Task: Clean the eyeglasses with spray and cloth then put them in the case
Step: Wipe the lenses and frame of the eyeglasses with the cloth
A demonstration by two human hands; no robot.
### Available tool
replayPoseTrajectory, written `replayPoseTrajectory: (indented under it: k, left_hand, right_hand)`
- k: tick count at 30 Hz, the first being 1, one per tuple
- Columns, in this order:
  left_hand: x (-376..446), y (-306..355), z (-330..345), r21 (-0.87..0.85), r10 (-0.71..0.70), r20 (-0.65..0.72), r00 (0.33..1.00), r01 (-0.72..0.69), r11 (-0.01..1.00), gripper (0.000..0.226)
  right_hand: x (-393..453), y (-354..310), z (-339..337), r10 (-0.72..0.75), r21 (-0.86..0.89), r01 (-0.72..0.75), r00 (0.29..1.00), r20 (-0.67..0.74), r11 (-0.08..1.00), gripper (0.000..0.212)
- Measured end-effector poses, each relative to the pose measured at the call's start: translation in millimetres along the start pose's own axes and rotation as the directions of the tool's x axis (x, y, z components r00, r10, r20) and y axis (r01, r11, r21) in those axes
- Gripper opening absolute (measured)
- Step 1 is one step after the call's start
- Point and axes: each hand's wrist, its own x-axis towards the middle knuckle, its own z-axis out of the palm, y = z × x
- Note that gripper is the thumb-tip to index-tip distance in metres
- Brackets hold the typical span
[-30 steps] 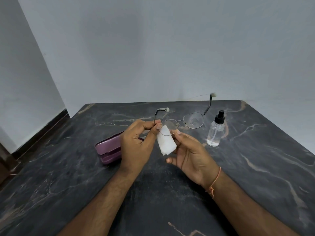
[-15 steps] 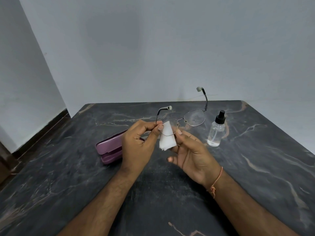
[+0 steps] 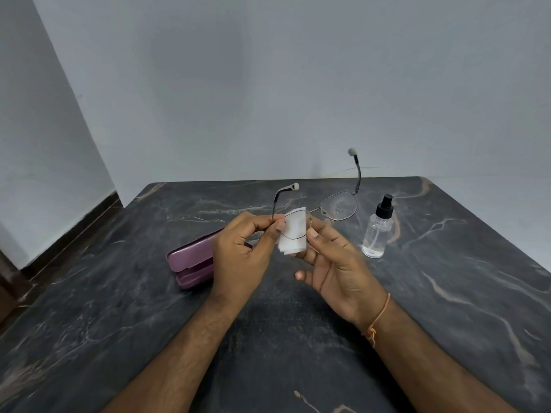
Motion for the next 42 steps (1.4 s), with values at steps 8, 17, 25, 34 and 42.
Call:
replayPoseTrajectory:
  k: [8, 17, 25, 34, 42]
  left_hand:
    - [0.8, 1.7, -2.3, 0.005, 0.012, -0.016, 1.000, -0.012, 1.000, 0.016]
    - [-0.8, 0.1, -1.3, 0.029, 0.028, 0.017, 0.999, -0.028, 0.999, 0.011]
    - [0.4, 0.2, -2.9, 0.029, 0.018, 0.009, 1.000, -0.018, 0.999, 0.014]
    - [-1.3, 1.5, -1.4, 0.021, 0.009, 0.034, 0.999, -0.010, 1.000, 0.012]
    - [-0.8, 1.0, -1.2, 0.038, 0.034, 0.033, 0.999, -0.035, 0.999, 0.011]
  right_hand:
    - [1.2, 2.2, 0.9, 0.035, -0.072, -0.039, 0.998, -0.049, 0.997, 0.026]
    - [1.5, -0.2, -1.5, -0.027, -0.020, 0.026, 0.999, -0.047, 0.999, 0.034]
    - [2.1, 0.9, 1.0, 0.043, -0.078, -0.048, 0.997, -0.059, 0.996, 0.028]
    - [0.4, -0.7, -2.5, 0.037, -0.011, -0.037, 0.998, 0.041, 0.999, 0.045]
    - [1.8, -0.4, -2.1, -0.089, -0.001, 0.089, 0.991, -0.102, 0.996, 0.032]
